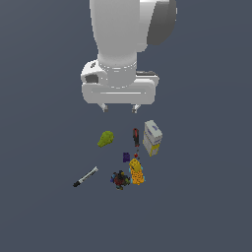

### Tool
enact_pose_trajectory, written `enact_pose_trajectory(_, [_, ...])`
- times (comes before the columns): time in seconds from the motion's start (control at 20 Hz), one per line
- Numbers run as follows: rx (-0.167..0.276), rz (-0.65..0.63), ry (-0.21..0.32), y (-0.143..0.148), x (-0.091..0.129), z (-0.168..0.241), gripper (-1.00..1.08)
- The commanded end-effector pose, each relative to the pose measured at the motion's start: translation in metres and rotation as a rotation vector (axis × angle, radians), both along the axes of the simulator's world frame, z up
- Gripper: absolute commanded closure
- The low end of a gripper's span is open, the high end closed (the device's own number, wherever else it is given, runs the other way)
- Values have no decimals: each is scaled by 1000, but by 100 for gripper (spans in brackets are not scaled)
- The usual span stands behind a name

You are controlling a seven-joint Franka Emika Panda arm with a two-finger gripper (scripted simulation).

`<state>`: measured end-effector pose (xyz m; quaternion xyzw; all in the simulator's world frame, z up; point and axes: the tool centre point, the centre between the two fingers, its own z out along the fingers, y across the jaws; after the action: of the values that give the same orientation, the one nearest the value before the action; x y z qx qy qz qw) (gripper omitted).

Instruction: Pick up a designated object from a clutter of objects.

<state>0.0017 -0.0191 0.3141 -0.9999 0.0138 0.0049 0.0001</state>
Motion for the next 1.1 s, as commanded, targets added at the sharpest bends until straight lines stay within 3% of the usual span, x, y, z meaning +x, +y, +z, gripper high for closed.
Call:
enact_pose_trajectory(0.0, [0, 0, 0, 0, 0, 0, -92])
enact_pose_trajectory(0.7, [-32, 30, -3, 12, -2, 4, -92])
enact_pose_trajectory(1.05, [-32, 80, -3, 11, 10, -8, -92])
